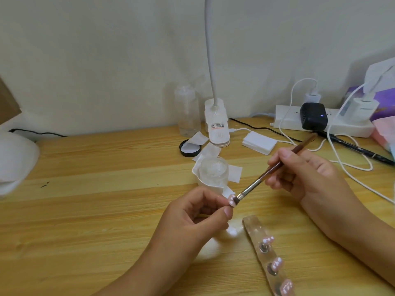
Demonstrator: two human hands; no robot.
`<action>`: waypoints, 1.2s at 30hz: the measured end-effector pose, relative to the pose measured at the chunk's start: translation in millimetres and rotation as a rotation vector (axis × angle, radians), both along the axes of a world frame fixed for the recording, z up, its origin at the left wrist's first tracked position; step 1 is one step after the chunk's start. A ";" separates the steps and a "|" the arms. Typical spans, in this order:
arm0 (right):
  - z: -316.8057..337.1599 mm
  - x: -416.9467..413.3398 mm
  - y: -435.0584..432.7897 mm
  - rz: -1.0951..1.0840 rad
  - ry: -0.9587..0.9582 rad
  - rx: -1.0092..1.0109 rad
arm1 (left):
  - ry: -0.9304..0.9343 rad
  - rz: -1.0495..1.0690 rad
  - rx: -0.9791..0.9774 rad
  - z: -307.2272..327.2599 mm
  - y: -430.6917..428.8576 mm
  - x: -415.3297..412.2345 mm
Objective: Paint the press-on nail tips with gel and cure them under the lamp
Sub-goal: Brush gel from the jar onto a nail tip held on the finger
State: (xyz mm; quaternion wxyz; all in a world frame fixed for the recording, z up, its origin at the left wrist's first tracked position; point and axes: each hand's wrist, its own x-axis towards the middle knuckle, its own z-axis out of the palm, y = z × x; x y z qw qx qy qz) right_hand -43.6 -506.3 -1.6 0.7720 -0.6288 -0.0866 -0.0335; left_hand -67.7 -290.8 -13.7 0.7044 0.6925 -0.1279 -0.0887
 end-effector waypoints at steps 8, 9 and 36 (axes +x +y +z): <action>0.2 0.5 -0.5 0.061 0.008 0.039 | 0.005 -0.004 -0.026 1.3 -0.1 -0.6; 0.1 0.2 0.2 0.057 0.016 0.024 | 0.006 -0.005 -0.026 1.7 -0.1 -0.5; -4.1 6.6 -6.4 -0.024 0.020 0.039 | 0.030 0.035 -0.047 -0.6 -1.2 1.2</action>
